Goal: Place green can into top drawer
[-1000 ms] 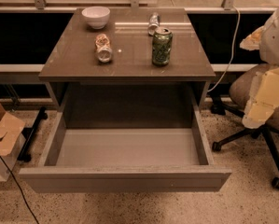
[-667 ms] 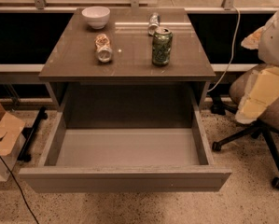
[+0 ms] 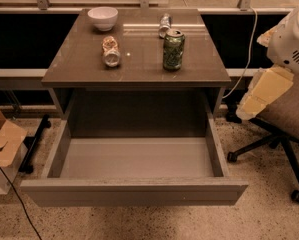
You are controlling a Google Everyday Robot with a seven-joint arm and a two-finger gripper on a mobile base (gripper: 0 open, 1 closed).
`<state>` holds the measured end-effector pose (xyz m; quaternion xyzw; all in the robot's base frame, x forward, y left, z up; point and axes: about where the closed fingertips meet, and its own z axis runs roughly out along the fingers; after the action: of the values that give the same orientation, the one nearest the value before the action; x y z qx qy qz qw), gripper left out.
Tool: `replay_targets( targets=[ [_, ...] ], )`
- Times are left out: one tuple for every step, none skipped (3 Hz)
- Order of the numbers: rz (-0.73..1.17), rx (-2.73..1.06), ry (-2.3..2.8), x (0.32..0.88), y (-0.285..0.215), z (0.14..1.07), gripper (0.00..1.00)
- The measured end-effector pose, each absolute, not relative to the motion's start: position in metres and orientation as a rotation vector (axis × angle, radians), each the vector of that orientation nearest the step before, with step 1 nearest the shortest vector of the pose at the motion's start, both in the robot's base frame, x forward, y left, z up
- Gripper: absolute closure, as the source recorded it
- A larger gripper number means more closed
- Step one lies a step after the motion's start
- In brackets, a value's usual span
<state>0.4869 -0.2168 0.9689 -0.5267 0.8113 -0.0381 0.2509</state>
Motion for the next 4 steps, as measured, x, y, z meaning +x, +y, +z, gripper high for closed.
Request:
replay_targets(
  targets=[
    [-0.087,-1.411,2.15,0.512,-0.191,0.964,0.0],
    [-0.071,-1.384,2.101,0.531,-0.176,0.959,0.0],
    [-0.043,-1.355,2.041,0.565,-0.155,0.95,0.0],
    [0.002,-1.336,2.013,0.592,-0.138,0.942,0.0]
  ],
)
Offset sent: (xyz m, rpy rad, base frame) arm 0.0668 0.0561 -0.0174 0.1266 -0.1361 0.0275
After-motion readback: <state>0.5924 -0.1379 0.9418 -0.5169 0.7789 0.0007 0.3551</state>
